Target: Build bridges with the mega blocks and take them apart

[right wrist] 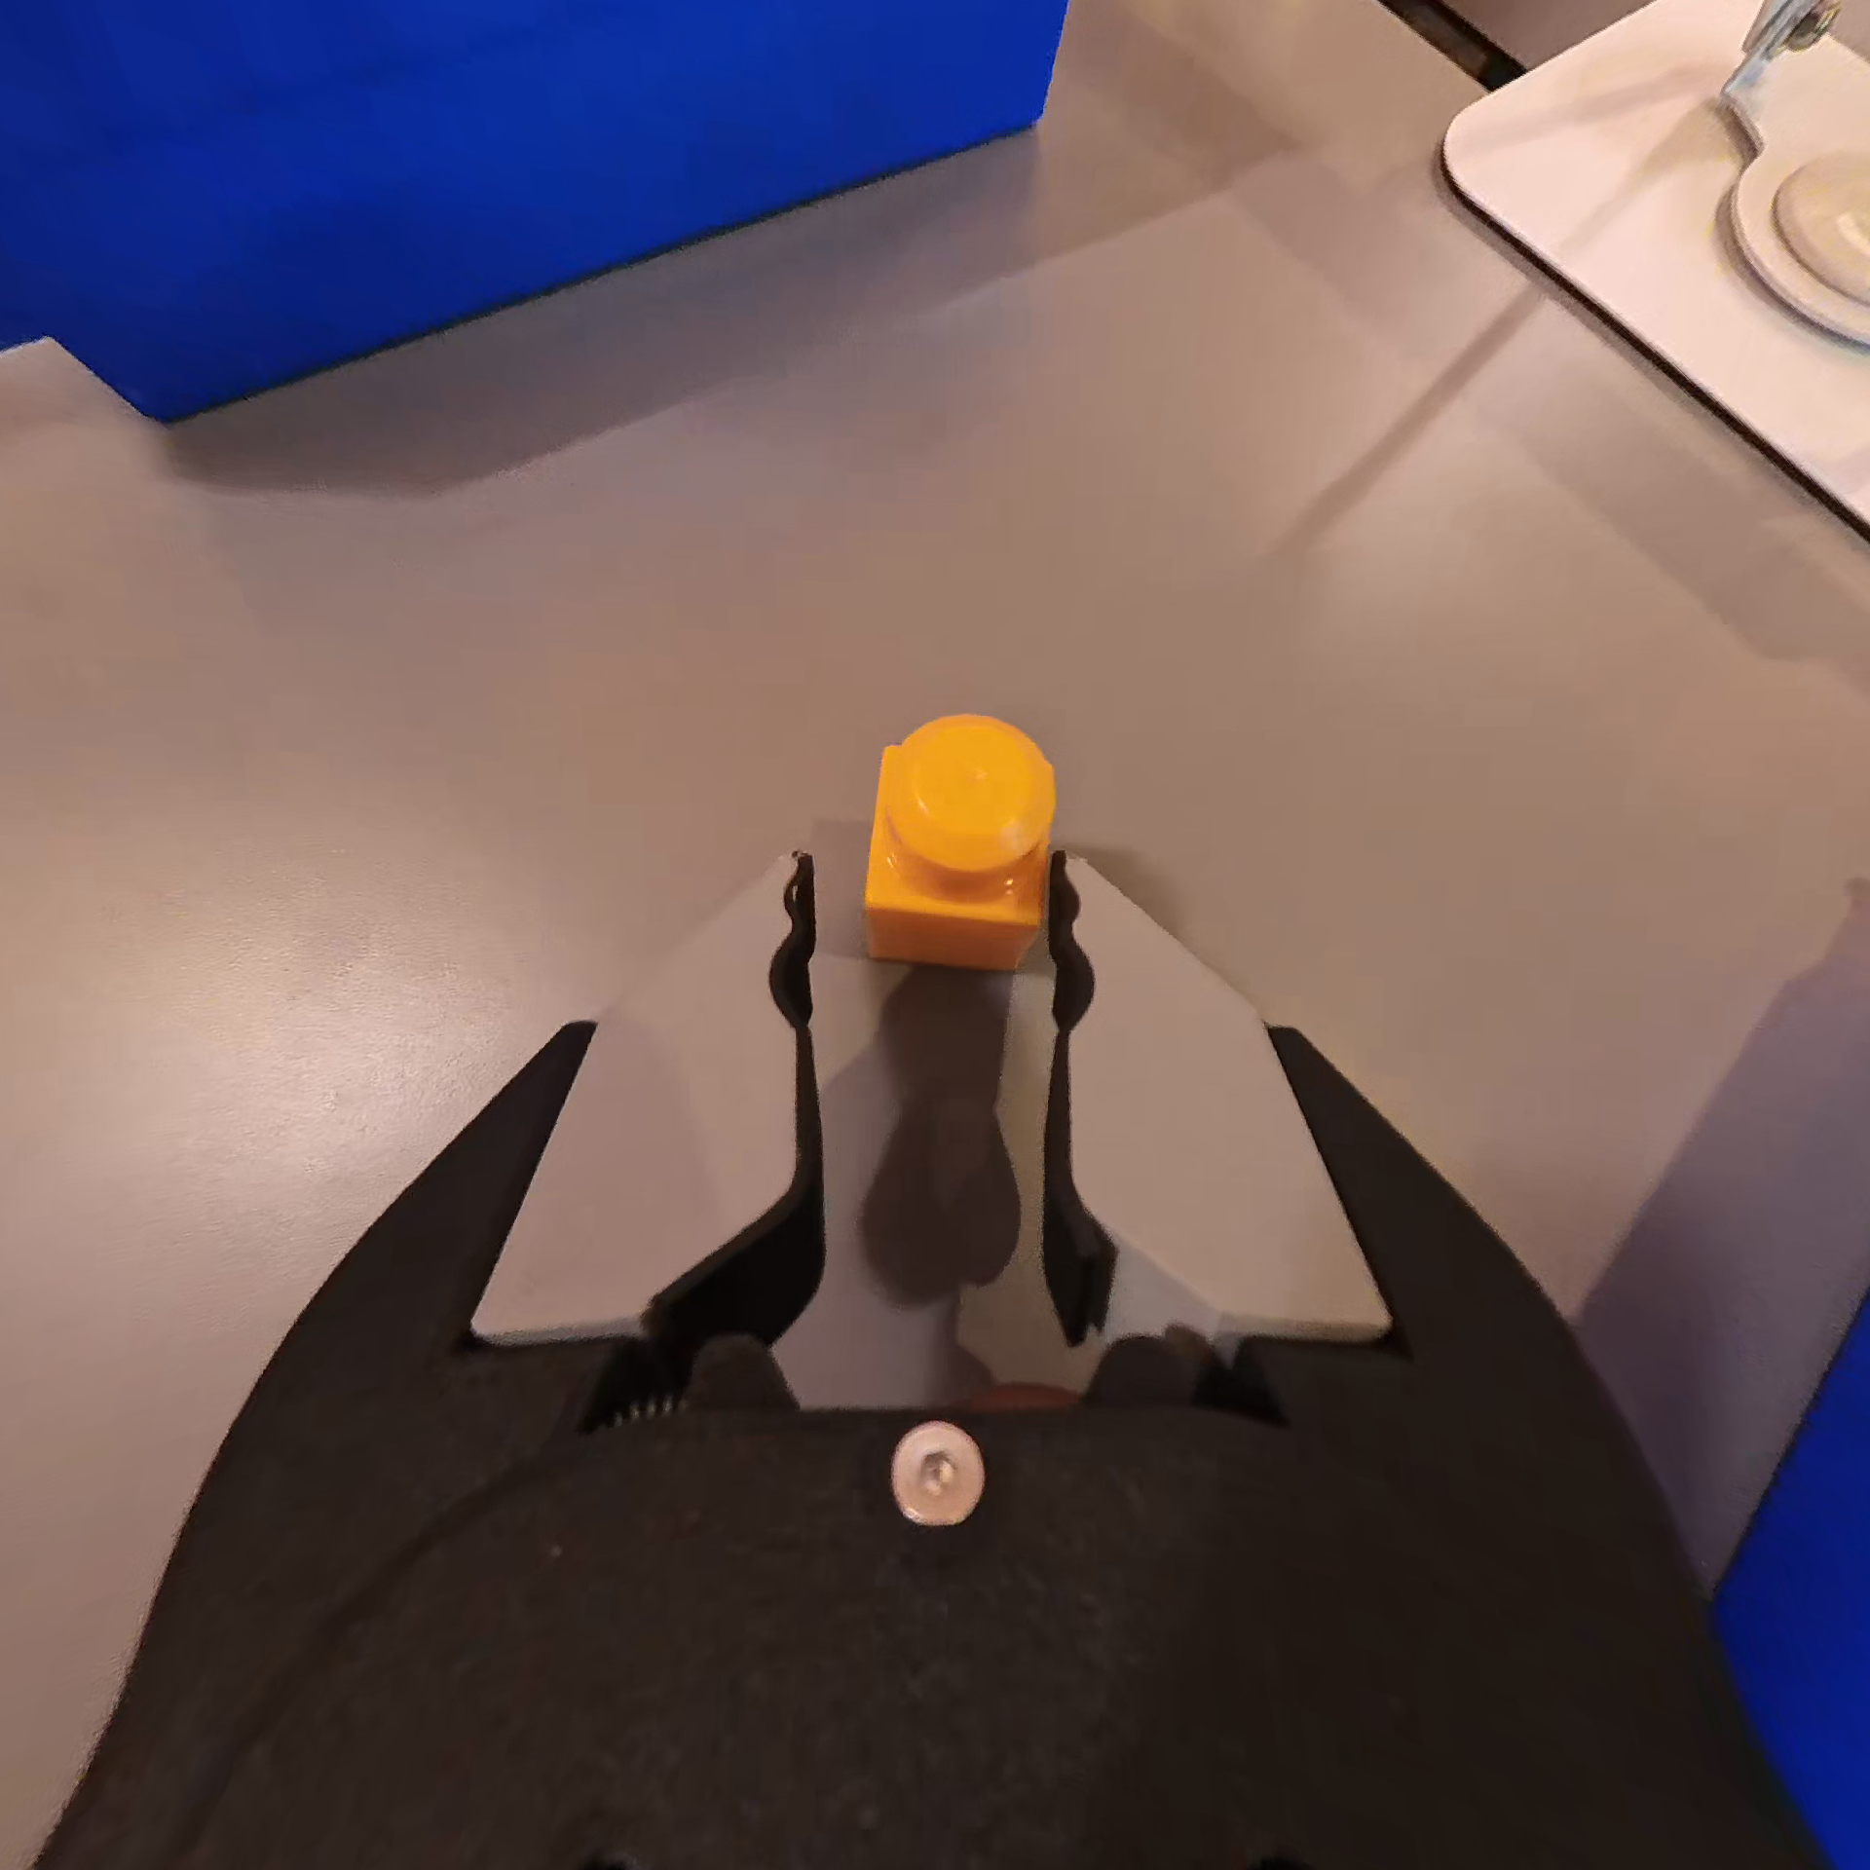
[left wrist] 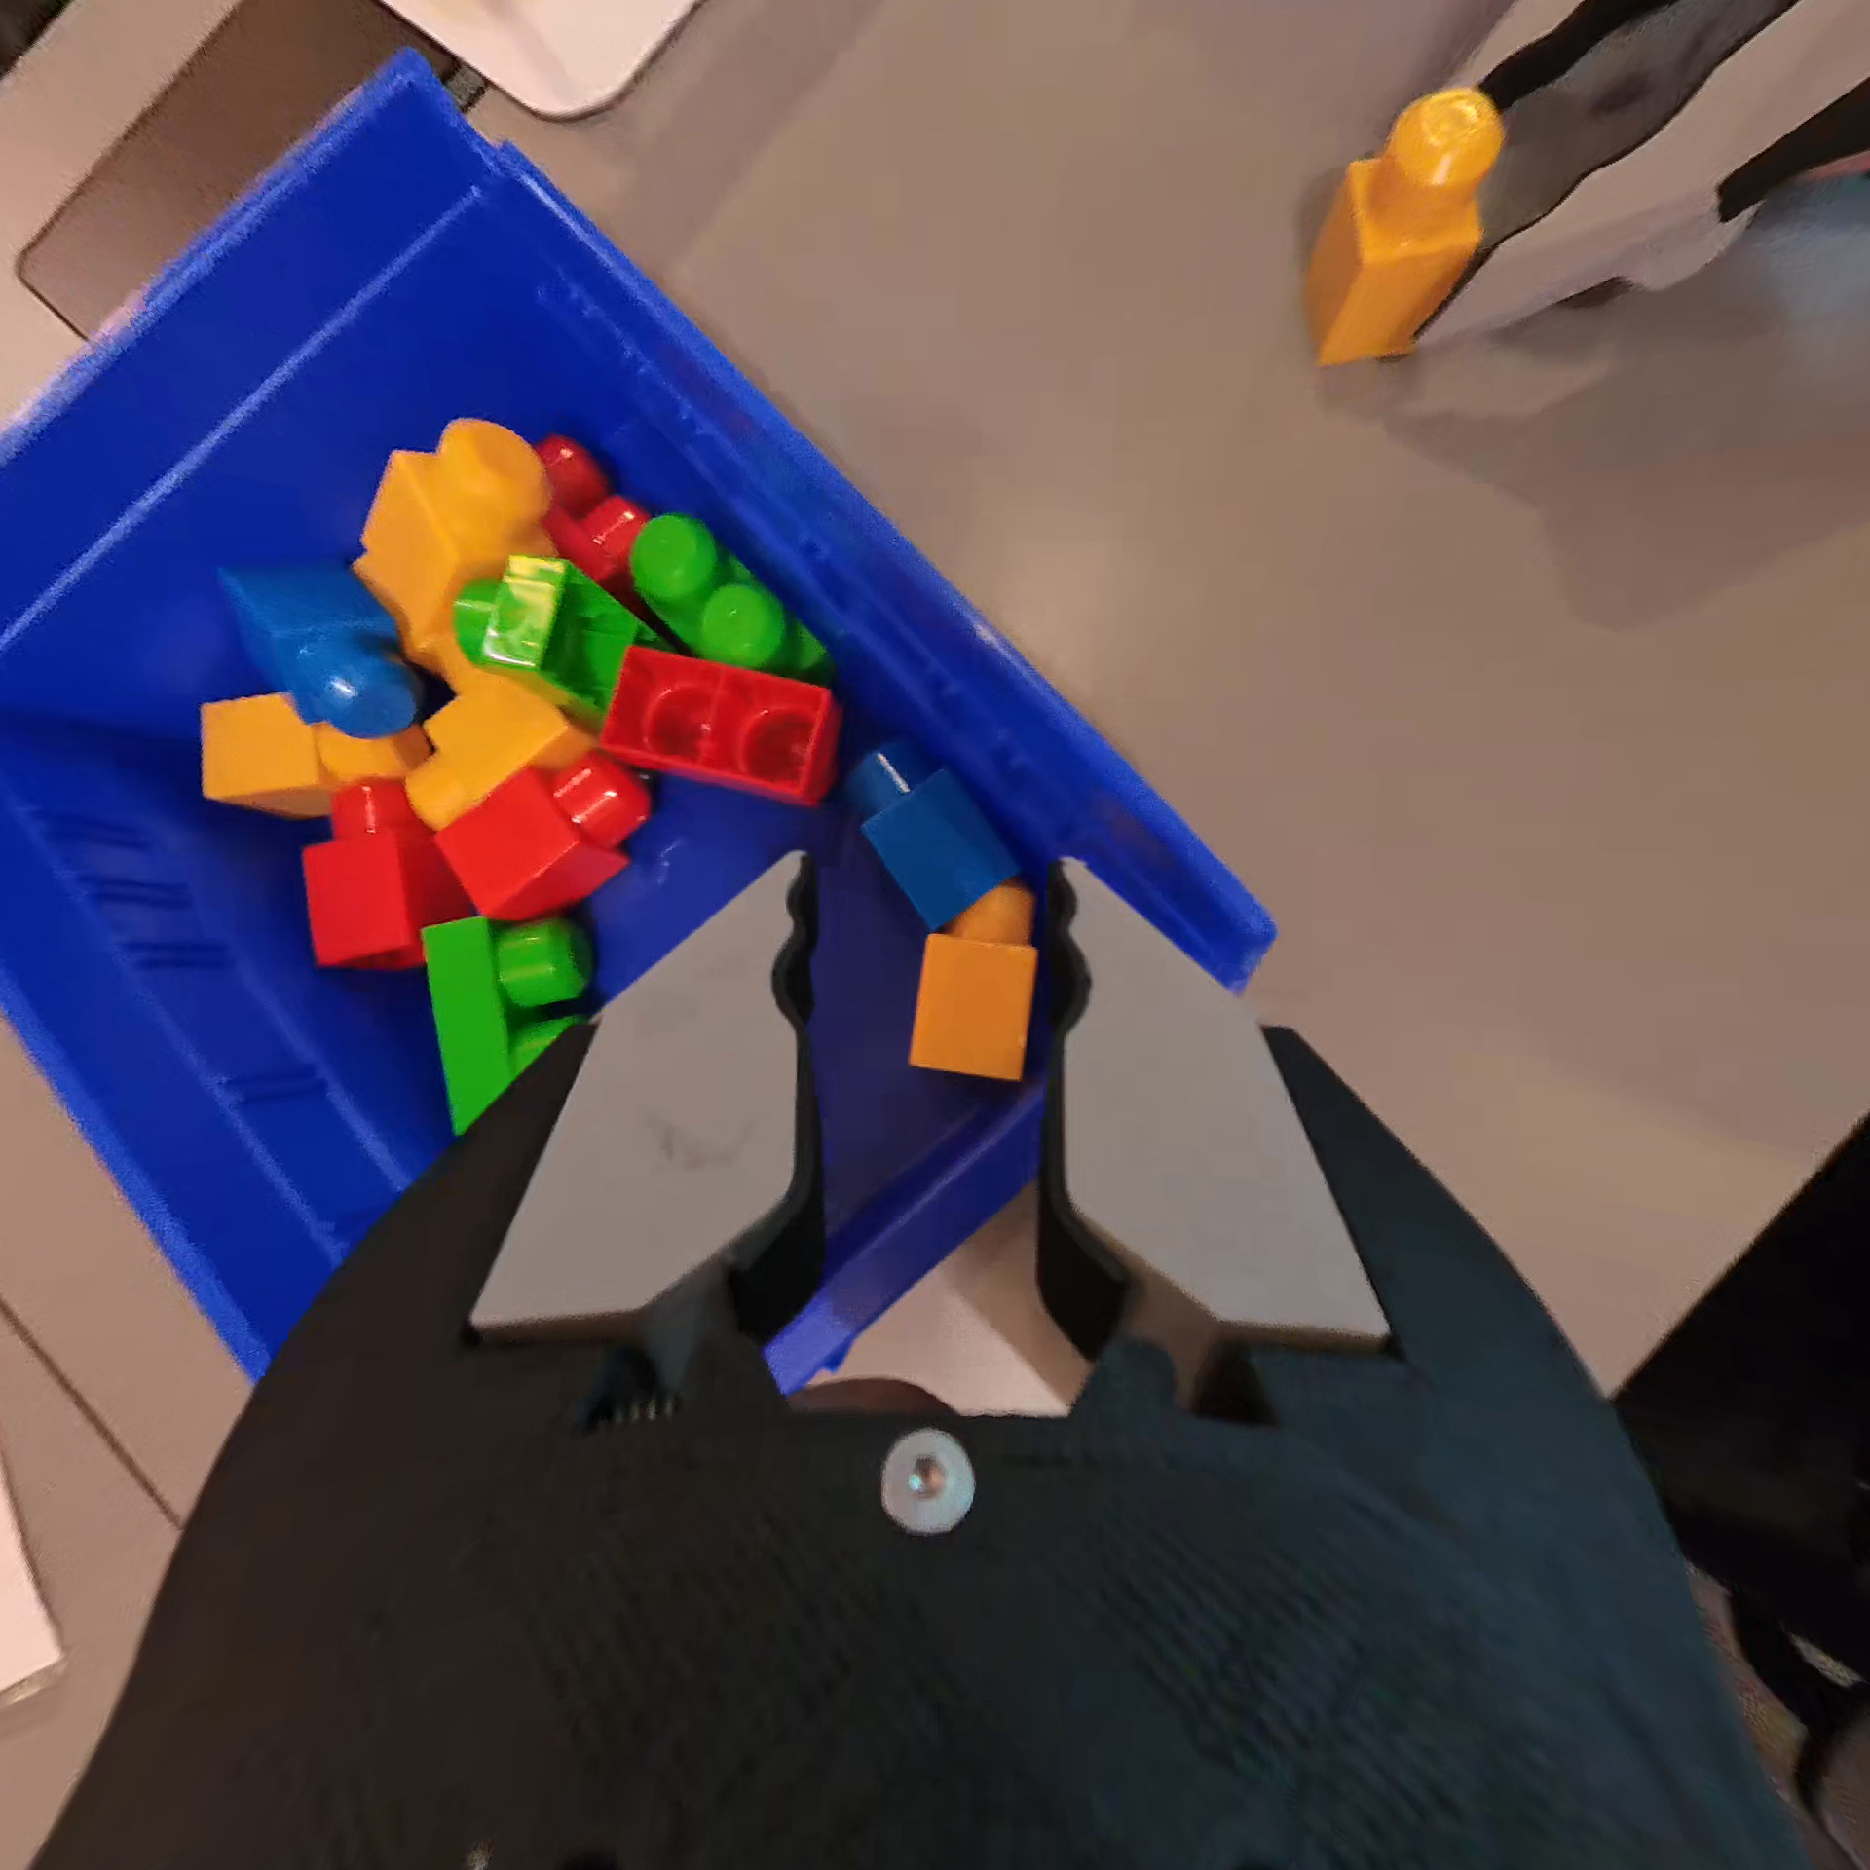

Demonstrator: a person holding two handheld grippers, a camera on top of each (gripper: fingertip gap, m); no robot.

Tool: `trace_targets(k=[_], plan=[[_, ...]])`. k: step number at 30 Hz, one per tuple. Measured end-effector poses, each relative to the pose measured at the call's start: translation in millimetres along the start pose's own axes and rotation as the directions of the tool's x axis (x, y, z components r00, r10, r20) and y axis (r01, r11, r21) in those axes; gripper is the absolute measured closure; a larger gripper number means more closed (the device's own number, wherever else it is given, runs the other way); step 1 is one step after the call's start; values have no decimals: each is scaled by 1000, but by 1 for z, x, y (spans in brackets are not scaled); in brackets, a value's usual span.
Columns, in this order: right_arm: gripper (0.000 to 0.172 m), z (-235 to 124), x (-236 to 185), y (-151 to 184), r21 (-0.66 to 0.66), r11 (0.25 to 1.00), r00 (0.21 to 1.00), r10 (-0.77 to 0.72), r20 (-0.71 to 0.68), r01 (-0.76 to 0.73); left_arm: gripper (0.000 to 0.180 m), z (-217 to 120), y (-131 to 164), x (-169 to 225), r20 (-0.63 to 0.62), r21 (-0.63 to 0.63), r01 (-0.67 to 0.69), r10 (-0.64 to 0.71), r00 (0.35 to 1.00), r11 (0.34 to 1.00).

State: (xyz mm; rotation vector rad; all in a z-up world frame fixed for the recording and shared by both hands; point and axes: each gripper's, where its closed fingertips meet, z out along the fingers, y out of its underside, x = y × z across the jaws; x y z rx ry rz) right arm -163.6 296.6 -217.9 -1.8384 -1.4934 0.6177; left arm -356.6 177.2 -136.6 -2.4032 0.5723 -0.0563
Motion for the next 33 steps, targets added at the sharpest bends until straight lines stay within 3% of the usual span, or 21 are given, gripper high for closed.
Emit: trace_targets(k=[4,6,8,10,13,14,15,18,20,28,33], plan=[[128,-3,4,-2,22,1000,1000,18,-1,-18,138,-15,-1,-18,56,19,-7,5,998,1000],[127,-4,5,-4,34,999,999,35,9,-36,135,-10,24,-31,89,-109,-14,24,996,994],[127,-4,5,-4,38,998,999,47,21,-48,131,5,44,-21,-1,-206,-34,35,999,978],[127,-3,3,-4,35,998,999,45,24,-46,131,20,57,-18,-13,-276,-70,69,998,959],[126,-2,3,-2,25,999,999,33,19,-33,130,41,59,-2,-71,-285,-82,65,995,955],[126,-2,3,-2,24,999,999,31,18,-31,142,45,52,5,-110,-251,-67,40,993,966],[126,-2,3,-2,24,999,999,31,18,-32,140,49,49,5,-109,-247,-49,22,994,968],[126,-2,4,-2,26,999,999,38,21,-38,143,59,55,11,-146,-295,-25,-19,989,955],[126,-3,4,-2,29,999,999,42,23,-43,123,61,70,10,-150,-381,-54,-5,989,923],[126,-4,0,-4,35,999,999,28,32,-29,142,53,80,-12,-45,-437,-93,81,996,894],[126,-6,-1,-6,41,999,999,20,29,-21,143,52,78,-21,3,-417,-107,119,993,903]])
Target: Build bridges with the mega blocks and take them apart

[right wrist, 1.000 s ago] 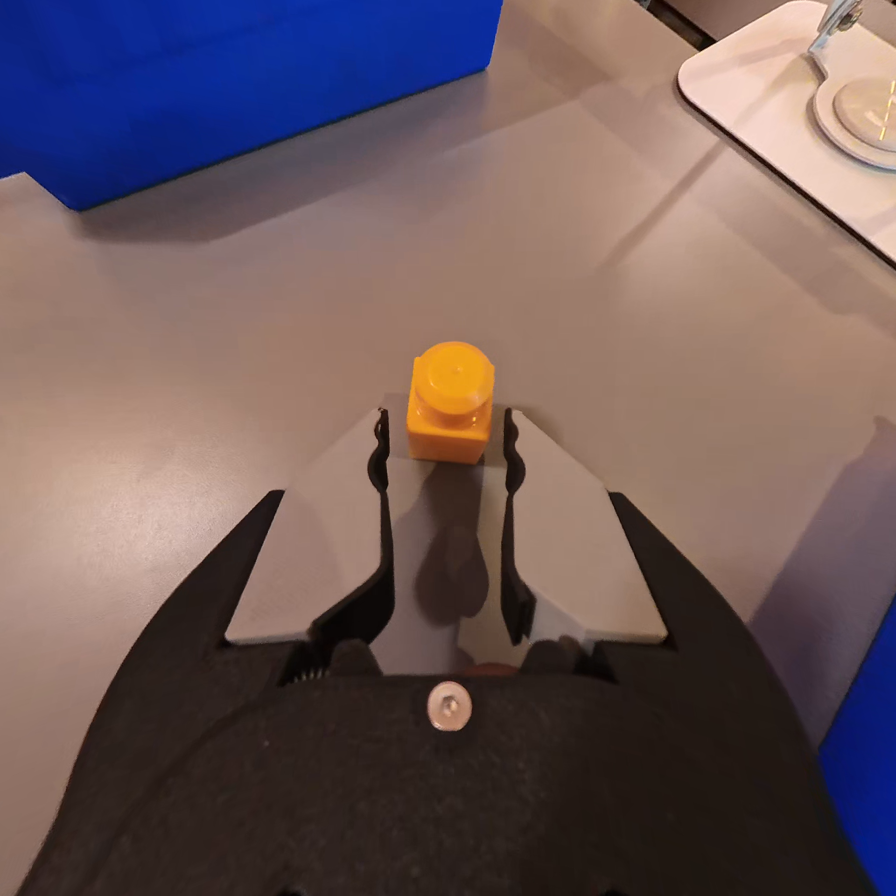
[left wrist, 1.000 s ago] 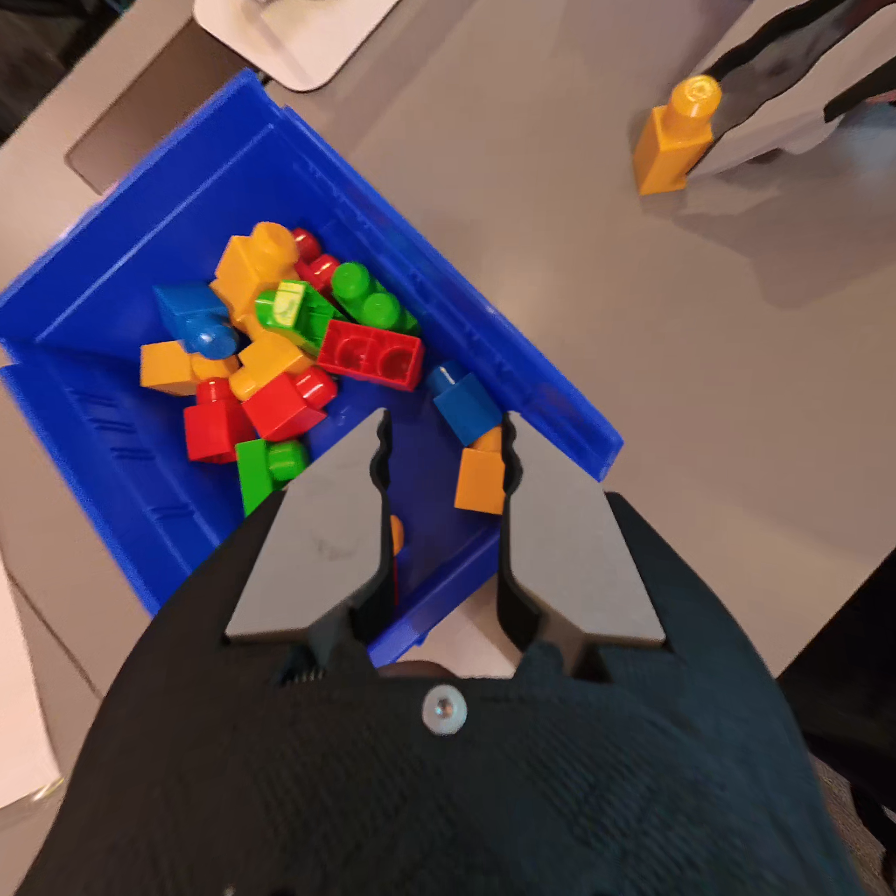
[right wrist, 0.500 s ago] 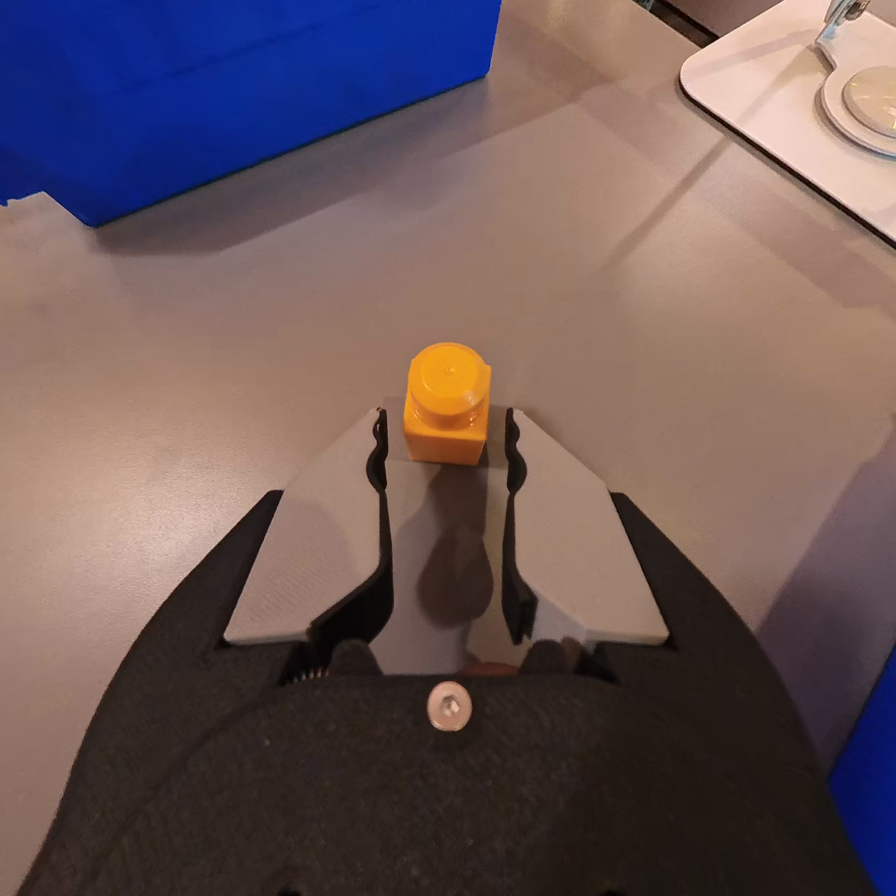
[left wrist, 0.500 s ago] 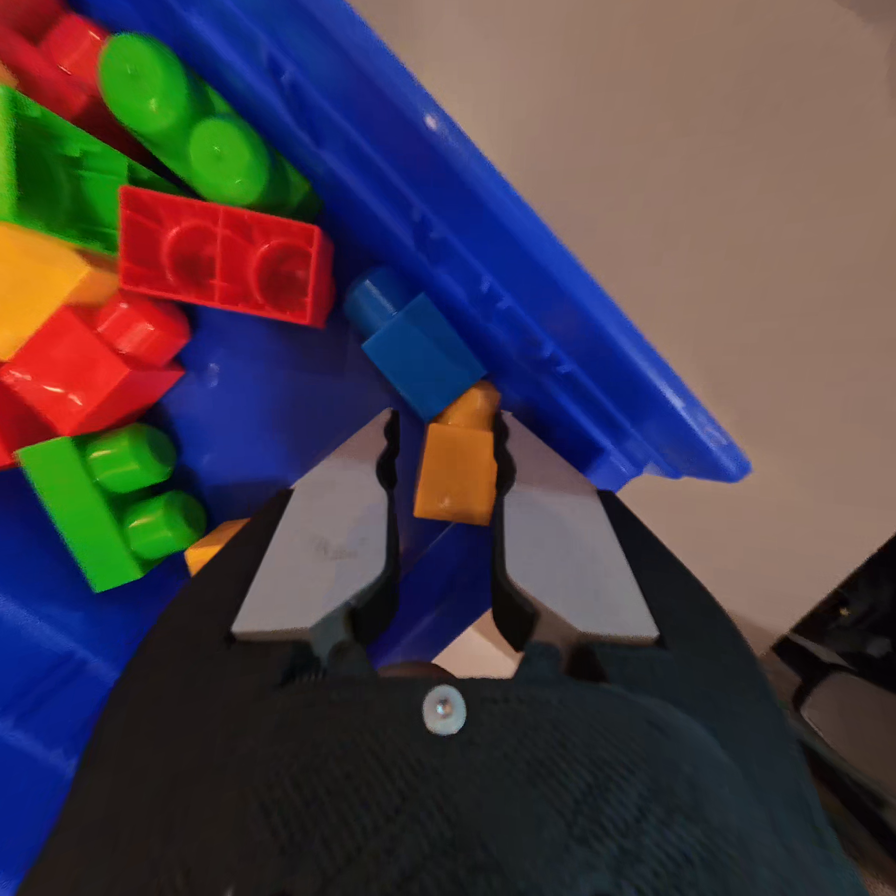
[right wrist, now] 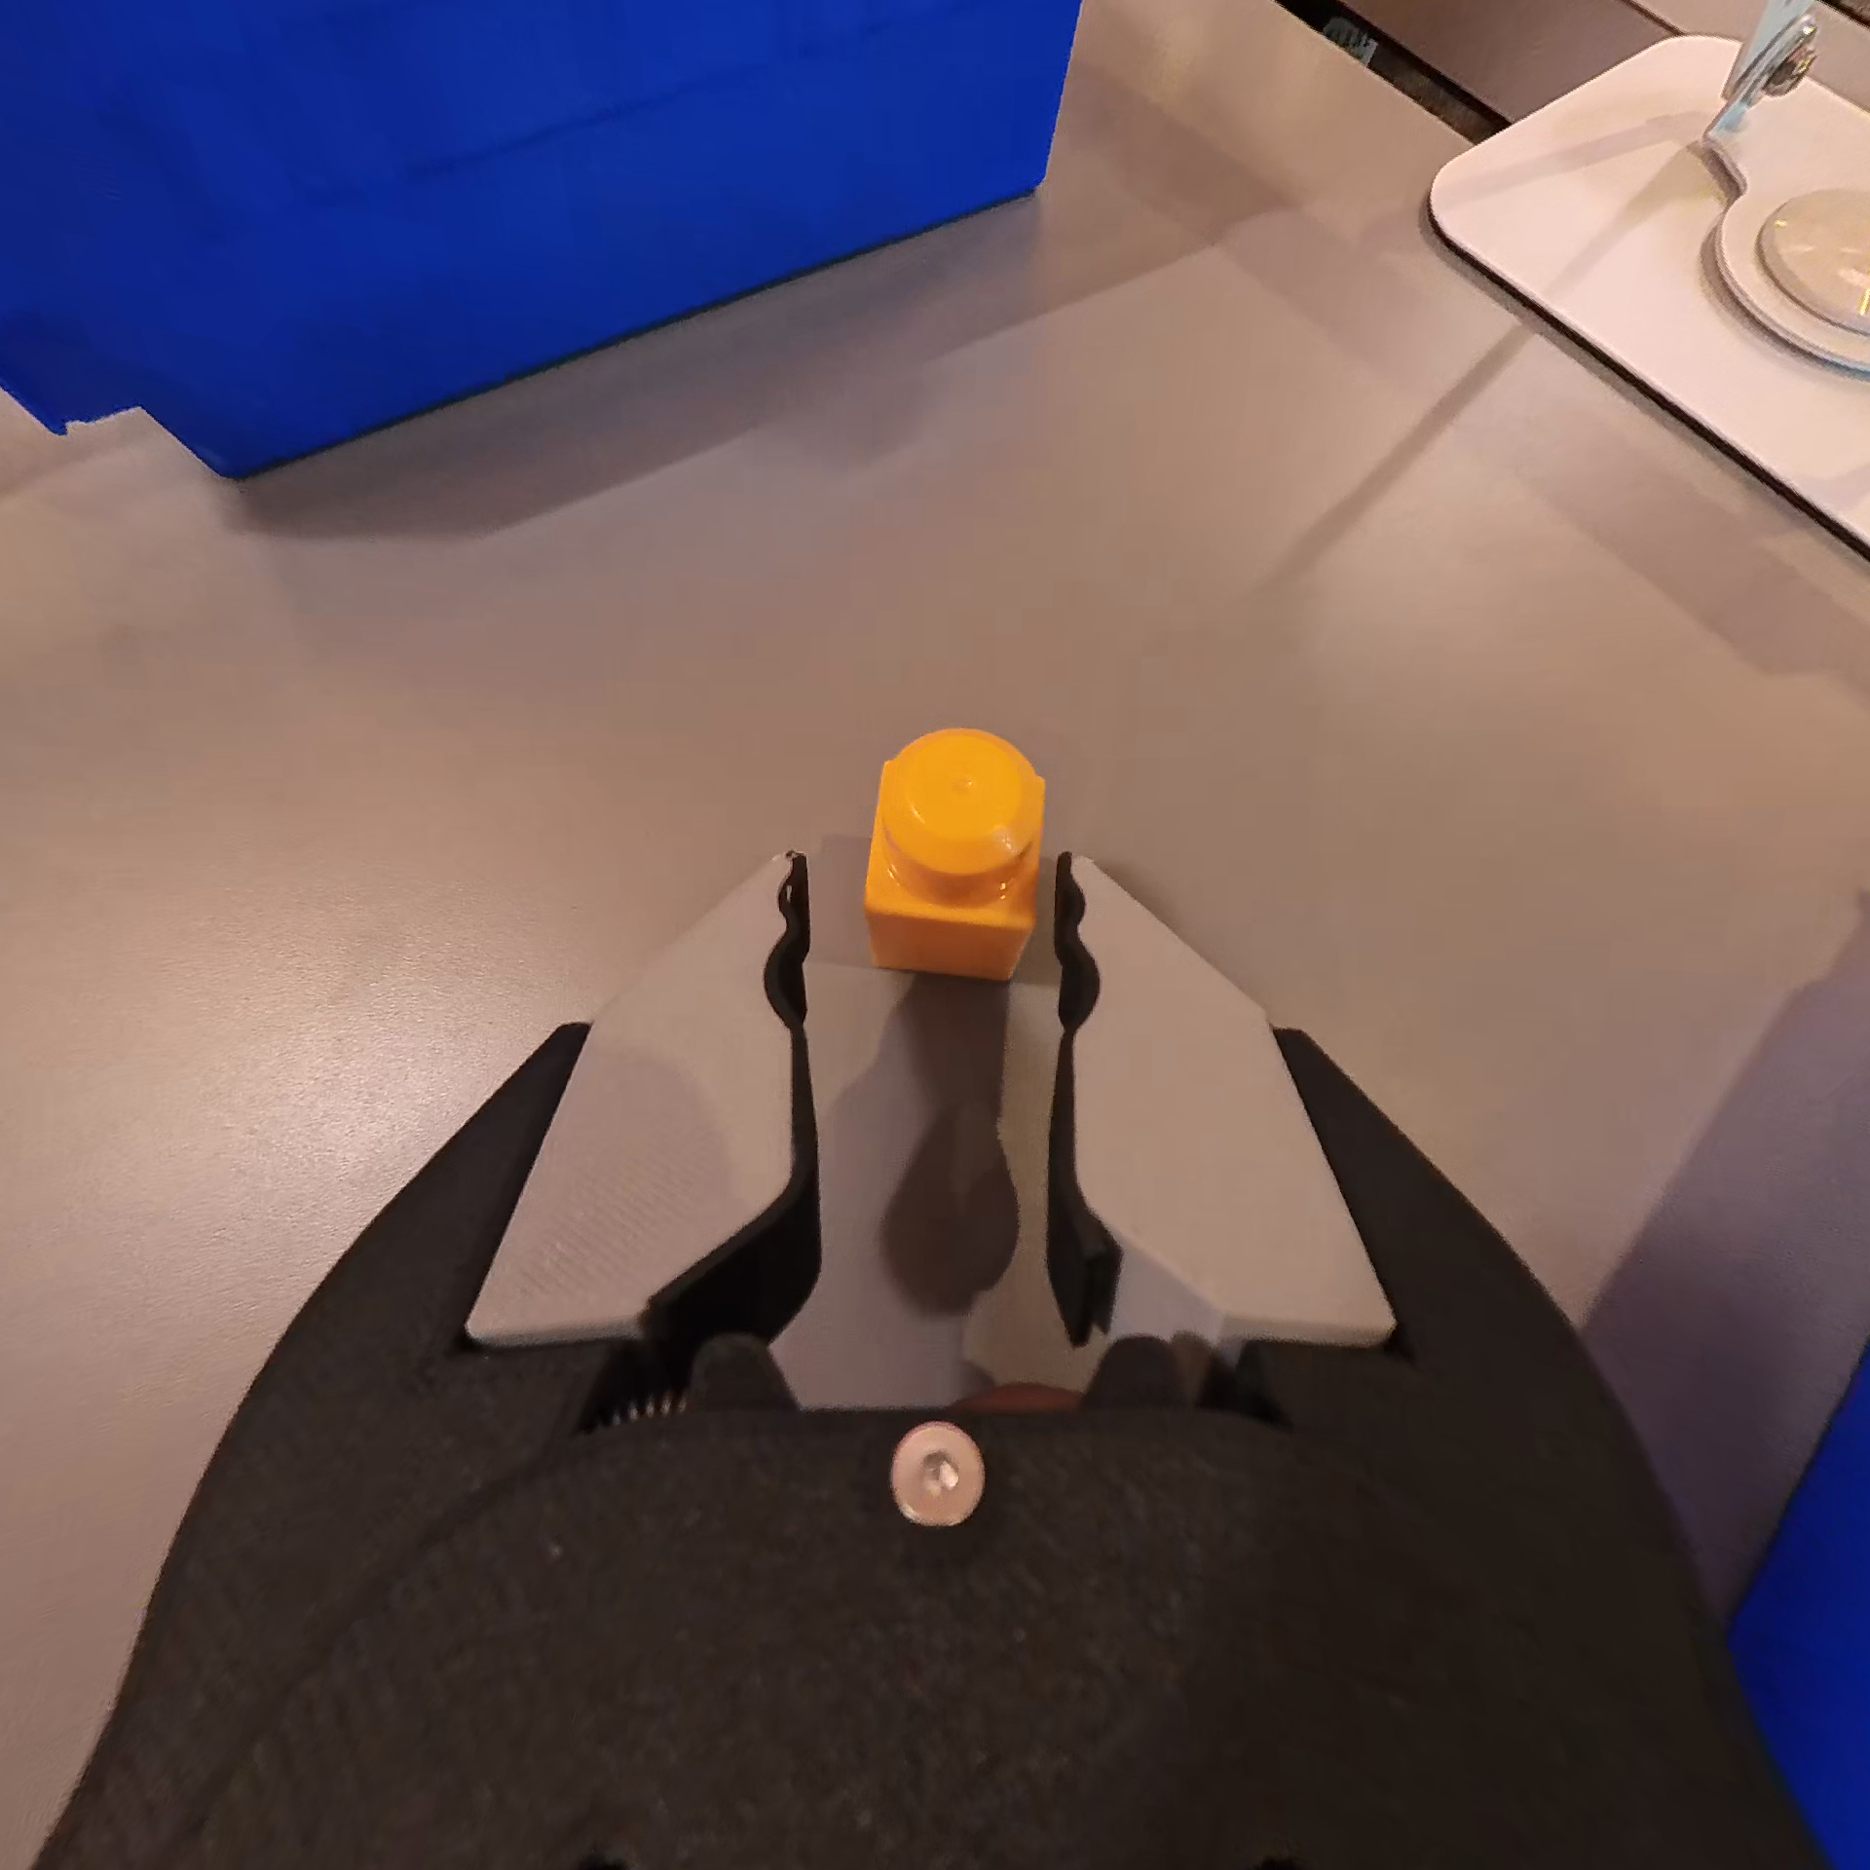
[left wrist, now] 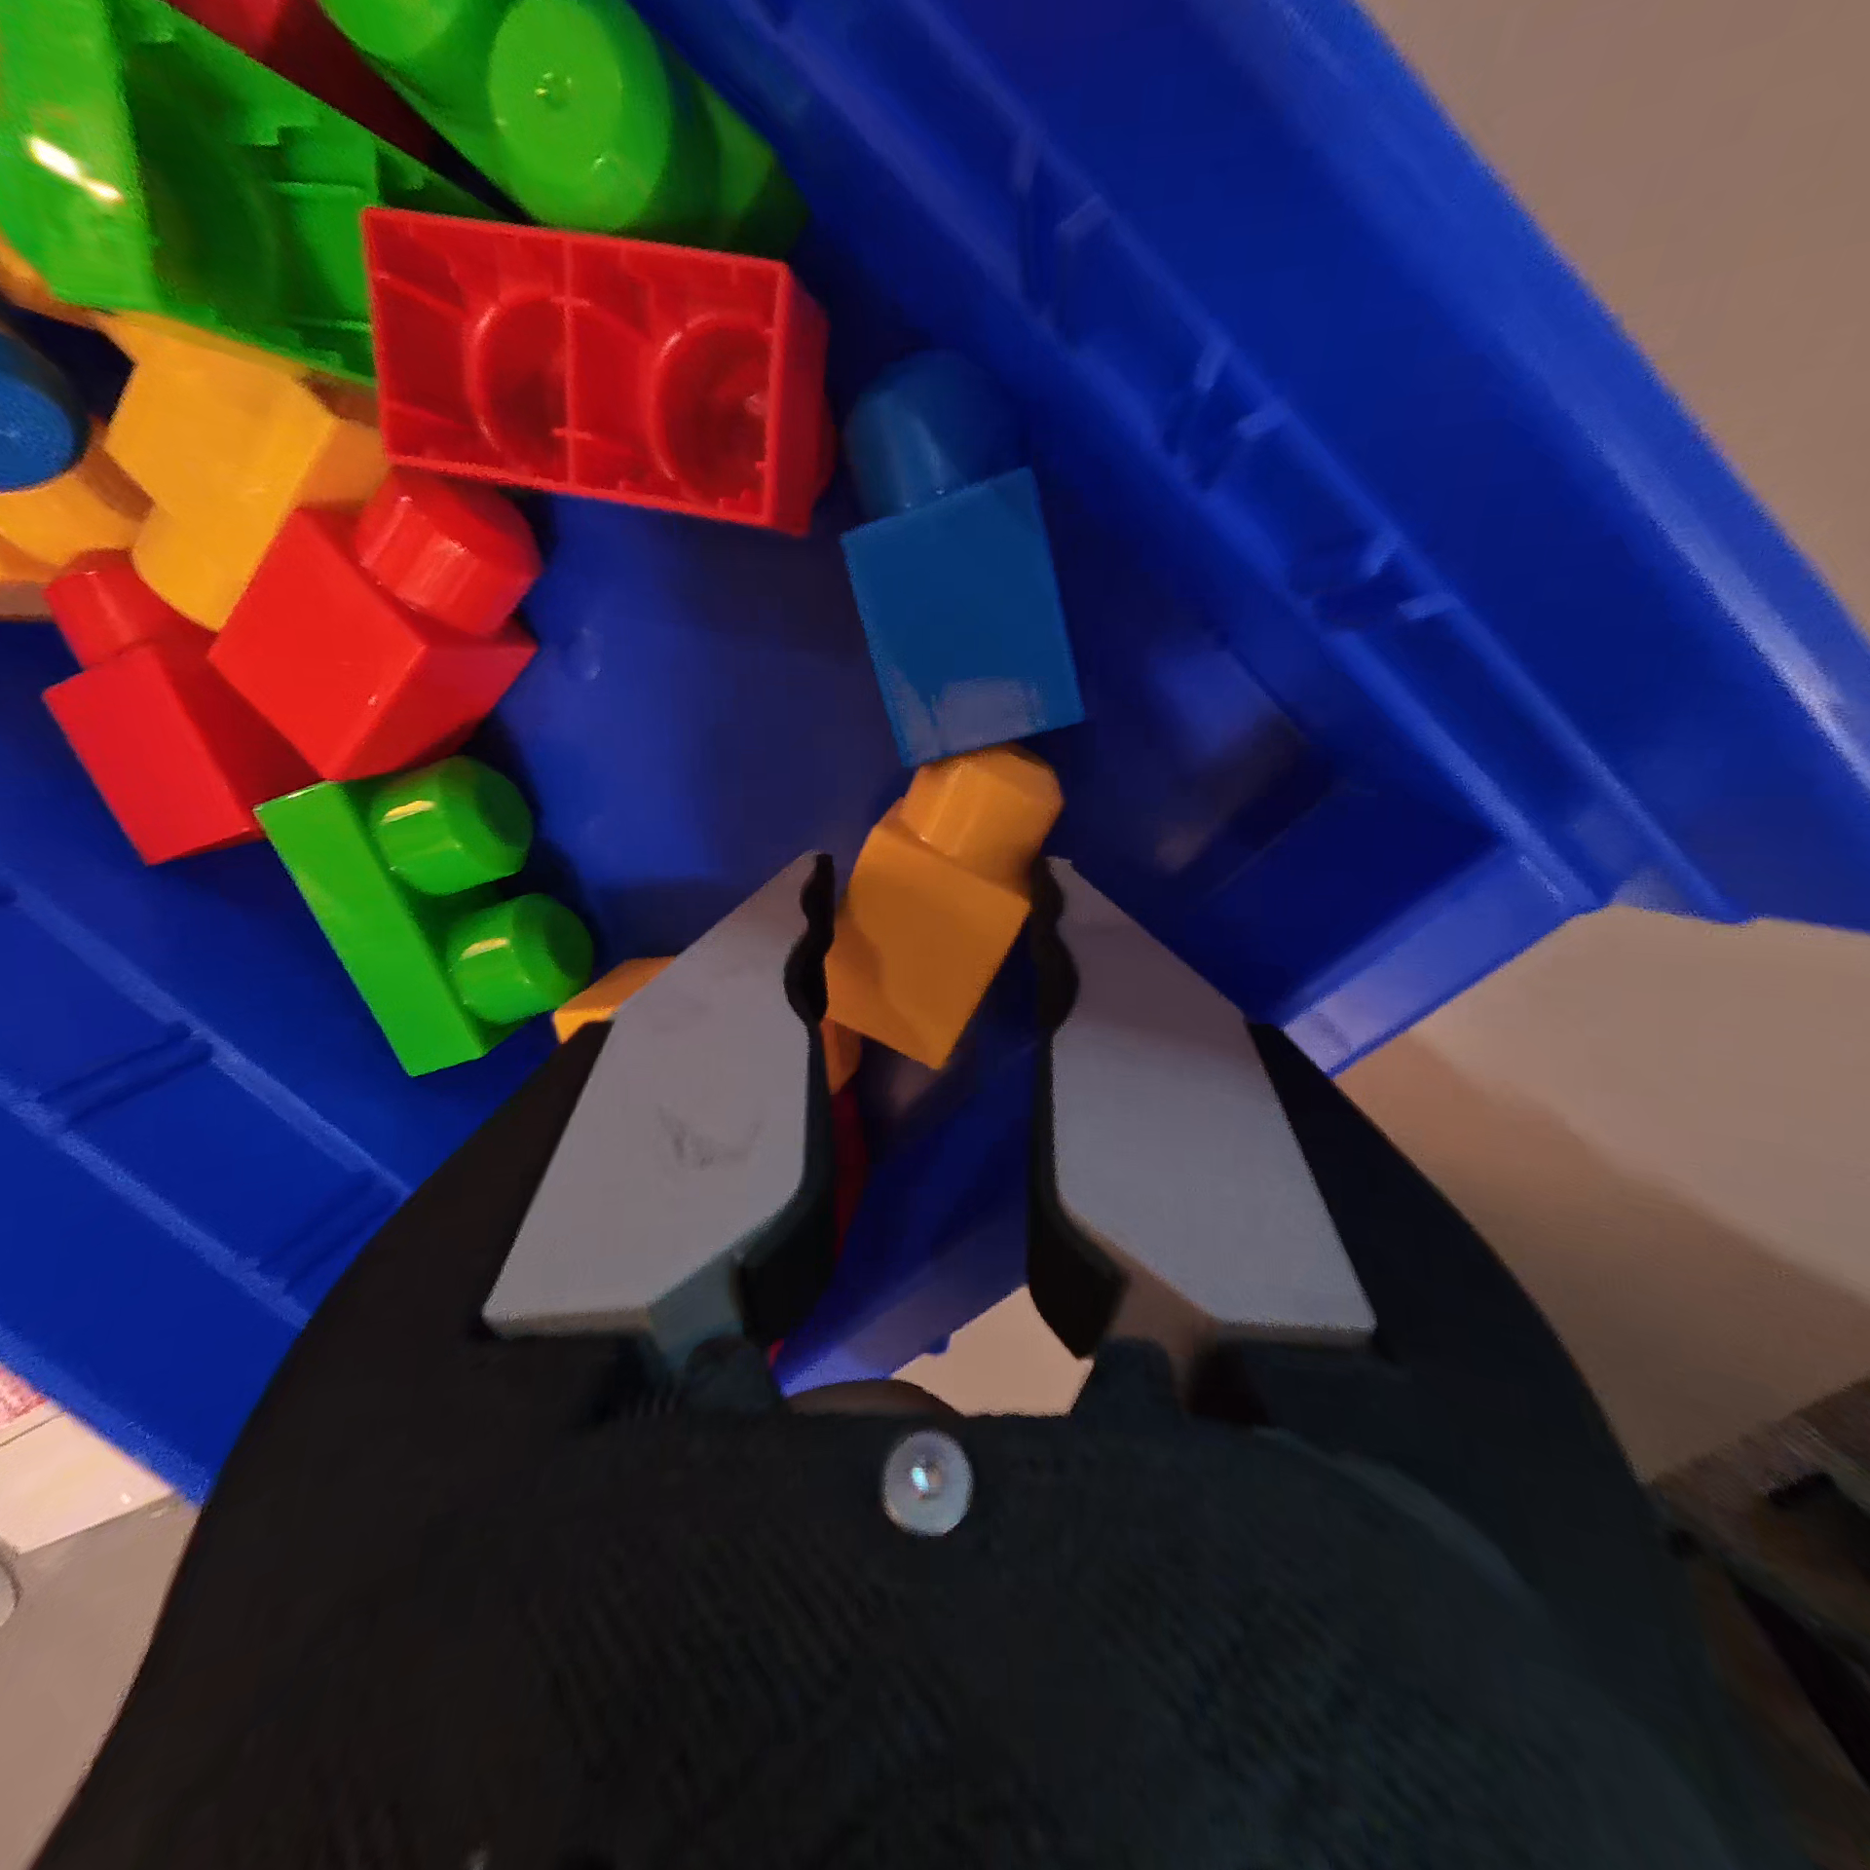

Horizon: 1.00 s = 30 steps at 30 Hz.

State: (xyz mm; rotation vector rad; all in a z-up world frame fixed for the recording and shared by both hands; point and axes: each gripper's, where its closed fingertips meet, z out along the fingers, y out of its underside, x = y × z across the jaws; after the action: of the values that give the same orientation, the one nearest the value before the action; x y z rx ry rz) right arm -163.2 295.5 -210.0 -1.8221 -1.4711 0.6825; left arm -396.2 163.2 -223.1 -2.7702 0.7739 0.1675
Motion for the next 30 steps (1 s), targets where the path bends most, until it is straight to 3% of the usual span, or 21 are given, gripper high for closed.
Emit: trace_targets(k=[6,11,14,16,19,21,23,27,30], plan=[[126,-6,2,-7,41,999,1000,11,-1,-11,143,-32,-17,-24,61,238,116,-135,989,964],[127,-14,0,-20,112,993,999,27,17,-29,143,-80,-42,-27,-4,529,197,-229,973,826],[126,-25,-10,-36,207,978,997,19,73,-34,143,-121,-79,16,-183,718,189,-80,980,670],[125,-37,-22,-52,302,953,990,-9,141,-35,143,-147,-101,52,-204,814,125,77,976,567],[128,-57,-31,-69,409,913,983,-56,173,-20,144,-159,-132,94,-249,845,125,175,953,520],[129,-64,-18,-71,422,907,993,-52,107,2,144,-154,-154,114,-202,849,76,188,961,523],[131,-68,-1,-69,413,911,999,-5,49,-16,144,-143,-177,116,-153,846,71,112,982,528],[131,-64,24,-57,372,923,995,103,9,-99,143,-101,-212,98,-117,829,193,-176,977,525],[131,-60,30,-52,353,929,992,123,-2,-114,143,-67,-224,98,-147,811,266,-257,955,522]])
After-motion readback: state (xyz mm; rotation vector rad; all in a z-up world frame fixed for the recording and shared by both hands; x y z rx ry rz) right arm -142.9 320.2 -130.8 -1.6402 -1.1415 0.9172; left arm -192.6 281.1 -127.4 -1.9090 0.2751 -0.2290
